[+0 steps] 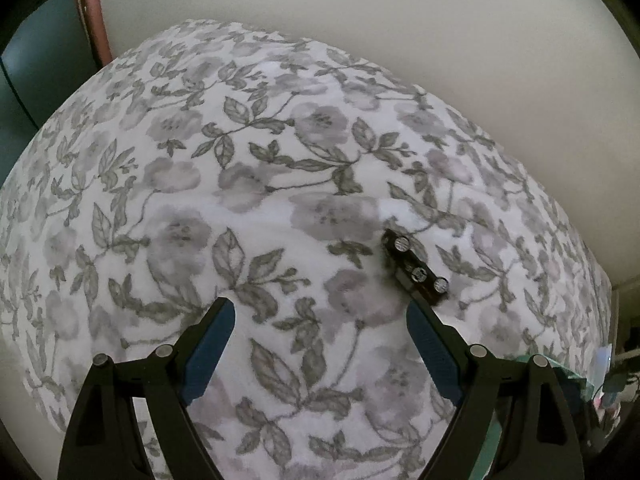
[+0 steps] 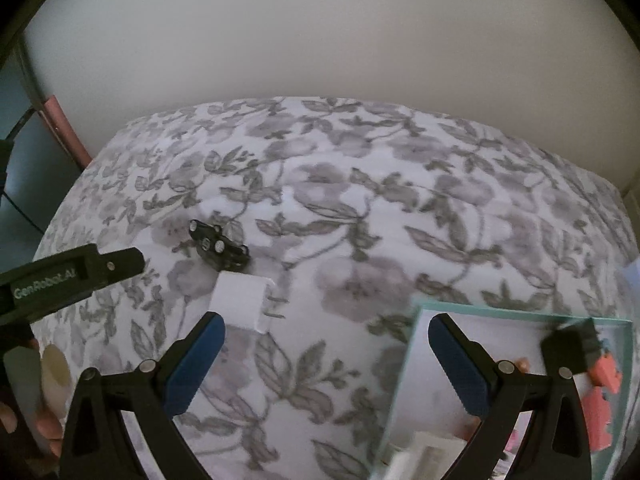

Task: Organize rigid objects
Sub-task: 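Move both open tools back toward the white charger and black toy car, then grasp the white charger with the right tool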

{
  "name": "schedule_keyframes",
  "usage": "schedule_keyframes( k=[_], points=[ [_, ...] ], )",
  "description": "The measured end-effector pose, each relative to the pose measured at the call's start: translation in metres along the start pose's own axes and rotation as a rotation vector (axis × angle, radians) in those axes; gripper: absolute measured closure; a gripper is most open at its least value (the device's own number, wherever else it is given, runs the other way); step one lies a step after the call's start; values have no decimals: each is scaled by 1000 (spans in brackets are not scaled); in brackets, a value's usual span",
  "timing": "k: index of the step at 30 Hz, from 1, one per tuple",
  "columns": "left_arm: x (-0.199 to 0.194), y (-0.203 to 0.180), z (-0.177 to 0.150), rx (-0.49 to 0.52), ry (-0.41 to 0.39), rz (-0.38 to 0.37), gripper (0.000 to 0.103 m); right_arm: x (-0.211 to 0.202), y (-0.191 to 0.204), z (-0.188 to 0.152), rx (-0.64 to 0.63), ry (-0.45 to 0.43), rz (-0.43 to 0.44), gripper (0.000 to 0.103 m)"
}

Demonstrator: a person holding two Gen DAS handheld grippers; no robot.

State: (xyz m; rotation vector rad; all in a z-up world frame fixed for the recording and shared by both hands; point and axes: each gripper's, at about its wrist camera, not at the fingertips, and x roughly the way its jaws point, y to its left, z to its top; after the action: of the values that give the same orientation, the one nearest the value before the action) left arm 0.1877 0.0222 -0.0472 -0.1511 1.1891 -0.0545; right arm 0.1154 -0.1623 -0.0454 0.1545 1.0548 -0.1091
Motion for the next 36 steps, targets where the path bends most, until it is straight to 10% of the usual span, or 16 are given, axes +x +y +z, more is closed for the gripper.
schedule_keyframes(
  k=[19, 36],
  points=[
    [32, 15, 5, -41, 37, 2, 15, 53, 23, 1, 18, 53, 56, 2],
    [38, 9, 6, -66, 41, -36, 15, 57, 29, 1, 14, 43, 79, 25]
  ],
)
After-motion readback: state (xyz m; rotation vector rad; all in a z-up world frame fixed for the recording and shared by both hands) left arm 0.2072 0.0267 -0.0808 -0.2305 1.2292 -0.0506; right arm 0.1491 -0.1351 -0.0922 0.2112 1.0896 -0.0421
